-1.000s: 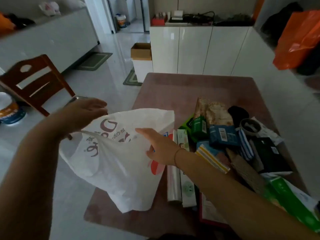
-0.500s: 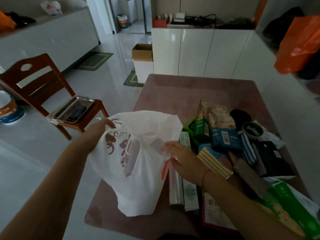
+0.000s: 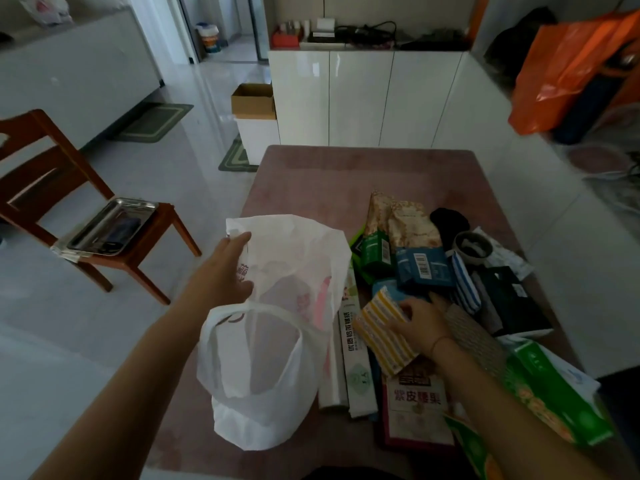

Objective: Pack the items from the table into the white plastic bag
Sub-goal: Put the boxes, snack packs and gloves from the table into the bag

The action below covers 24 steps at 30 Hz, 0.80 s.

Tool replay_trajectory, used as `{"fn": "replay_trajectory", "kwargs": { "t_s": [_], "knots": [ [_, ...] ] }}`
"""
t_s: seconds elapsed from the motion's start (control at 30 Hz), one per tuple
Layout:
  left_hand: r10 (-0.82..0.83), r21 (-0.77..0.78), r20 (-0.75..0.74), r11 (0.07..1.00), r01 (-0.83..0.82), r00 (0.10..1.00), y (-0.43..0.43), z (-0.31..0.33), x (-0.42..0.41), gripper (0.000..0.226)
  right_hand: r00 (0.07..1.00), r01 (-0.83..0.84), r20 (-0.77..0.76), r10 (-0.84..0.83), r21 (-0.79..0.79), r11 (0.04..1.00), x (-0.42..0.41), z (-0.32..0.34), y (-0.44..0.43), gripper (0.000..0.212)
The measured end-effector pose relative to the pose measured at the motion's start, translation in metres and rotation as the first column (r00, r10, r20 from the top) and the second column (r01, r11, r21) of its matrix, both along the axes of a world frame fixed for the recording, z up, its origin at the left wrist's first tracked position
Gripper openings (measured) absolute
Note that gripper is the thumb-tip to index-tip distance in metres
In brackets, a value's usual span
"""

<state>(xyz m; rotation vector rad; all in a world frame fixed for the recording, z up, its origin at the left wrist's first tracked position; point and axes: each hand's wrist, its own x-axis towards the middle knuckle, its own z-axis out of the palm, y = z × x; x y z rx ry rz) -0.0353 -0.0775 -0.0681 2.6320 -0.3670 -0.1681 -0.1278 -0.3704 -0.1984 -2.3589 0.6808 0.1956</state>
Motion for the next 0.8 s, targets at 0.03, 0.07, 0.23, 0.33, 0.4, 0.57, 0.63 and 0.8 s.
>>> {"fn": "replay_trajectory", "kwargs": {
  "t_s": [0.03,0.07,0.23,0.33,0.4,0.57,0.63,0.8],
  "knots": [
    [-0.007,0.006,0.004,1.000,0.007,1.000,-0.001,-0.002,0.000,0.078,0.998,0.026,0.055,-0.030,0.066,0.997,-0.002,0.004,-0.004,0.035],
    [-0.011,0.016,0.010,1.000,0.011,1.000,-0.002,-0.004,0.000,0.078,0.993,0.054,0.095,-0.068,0.145,0.988,-0.004,0.009,-0.008,0.027],
    [-0.013,0.050,0.022,0.999,0.012,1.000,-0.005,-0.011,0.003,0.079,0.931,0.279,0.078,-0.355,0.475,0.835,-0.009,0.039,-0.050,0.024],
    [-0.016,0.049,0.010,0.999,0.015,1.000,-0.008,-0.013,0.004,0.080,0.910,0.380,-0.058,-0.410,0.512,0.770,-0.024,0.048,-0.089,0.039],
    [-0.025,0.048,0.005,0.999,0.025,1.000,-0.010,-0.013,0.004,0.079,0.919,0.394,-0.193,-0.344,0.419,0.818,-0.038,0.040,-0.103,0.041],
    [-0.032,0.019,-0.013,0.999,0.032,0.999,-0.017,-0.013,0.001,0.078,0.912,0.305,-0.366,-0.184,0.306,0.902,-0.063,0.008,-0.099,0.049],
    [-0.044,0.021,-0.013,0.999,0.044,0.999,-0.019,-0.013,0.000,0.078,0.924,0.278,-0.345,-0.164,0.313,0.908,-0.067,0.004,-0.095,0.050],
    [-0.050,0.012,-0.010,0.999,0.050,0.999,-0.020,-0.008,-0.001,0.077,0.965,0.222,-0.192,-0.181,0.224,0.949,-0.064,0.024,-0.087,0.058]
  ]
}}
